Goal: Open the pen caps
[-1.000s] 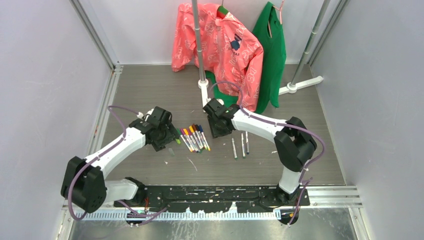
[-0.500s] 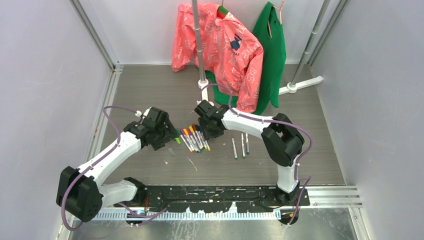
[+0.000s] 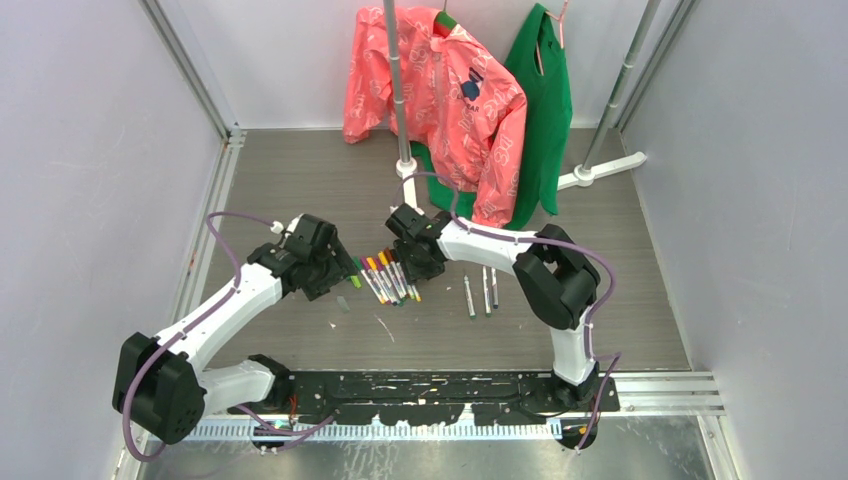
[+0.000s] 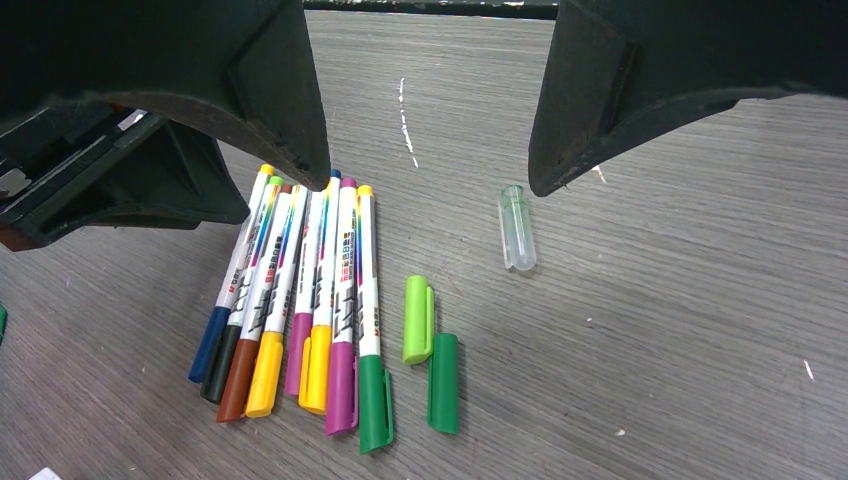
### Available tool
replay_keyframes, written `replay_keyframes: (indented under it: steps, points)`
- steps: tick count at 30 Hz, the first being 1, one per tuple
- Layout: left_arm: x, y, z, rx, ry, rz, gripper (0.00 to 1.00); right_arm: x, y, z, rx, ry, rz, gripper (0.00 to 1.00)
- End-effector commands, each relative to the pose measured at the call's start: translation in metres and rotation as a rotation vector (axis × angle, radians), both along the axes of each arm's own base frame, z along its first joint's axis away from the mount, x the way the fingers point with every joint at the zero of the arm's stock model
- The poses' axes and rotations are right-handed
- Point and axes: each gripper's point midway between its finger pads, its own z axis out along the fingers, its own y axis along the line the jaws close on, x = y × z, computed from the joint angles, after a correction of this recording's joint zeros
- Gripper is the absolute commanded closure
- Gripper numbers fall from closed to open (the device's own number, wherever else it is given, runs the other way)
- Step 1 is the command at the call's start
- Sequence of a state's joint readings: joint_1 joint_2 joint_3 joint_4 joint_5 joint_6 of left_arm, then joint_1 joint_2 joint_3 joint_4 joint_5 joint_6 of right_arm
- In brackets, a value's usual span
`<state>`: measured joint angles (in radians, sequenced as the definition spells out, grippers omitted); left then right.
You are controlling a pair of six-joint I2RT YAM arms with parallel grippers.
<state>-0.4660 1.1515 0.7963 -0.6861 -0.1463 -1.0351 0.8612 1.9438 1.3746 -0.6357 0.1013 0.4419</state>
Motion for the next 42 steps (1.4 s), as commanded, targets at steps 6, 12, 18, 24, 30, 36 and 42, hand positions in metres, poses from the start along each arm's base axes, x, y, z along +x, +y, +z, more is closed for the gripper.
replay_keyframes:
  steps: [6, 12, 18, 24, 30, 36, 42]
  points:
    - [0.008, 0.002, 0.007, -0.002, -0.046, 0.001, 0.28, 0.009, 0.019, 0.009, 0.039, -0.033, 0.032, 0.53]
    - [0.008, 0.002, 0.006, -0.003, -0.044, 0.004, 0.28, 0.008, 0.015, 0.003, 0.011, -0.03, 0.039, 0.53]
    - [0.007, 0.003, 0.005, -0.002, -0.045, 0.008, 0.28, 0.002, 0.01, -0.006, -0.037, -0.027, 0.06, 0.54]
    - [0.006, 0.005, 0.005, -0.004, -0.046, 0.02, 0.28, -0.016, -0.001, -0.027, -0.126, -0.018, 0.103, 0.57]
    - [0.006, 0.006, 0.007, -0.008, -0.049, 0.032, 0.28, -0.038, -0.015, -0.053, -0.187, 0.023, 0.109, 0.68]
    - [0.004, 0.006, 0.007, -0.016, -0.048, 0.04, 0.28, -0.046, -0.026, -0.063, -0.209, 0.042, 0.083, 0.84]
    - [0.003, 0.002, 0.005, -0.05, -0.048, 0.051, 0.28, -0.04, -0.03, -0.049, -0.201, 0.005, 0.059, 0.96]
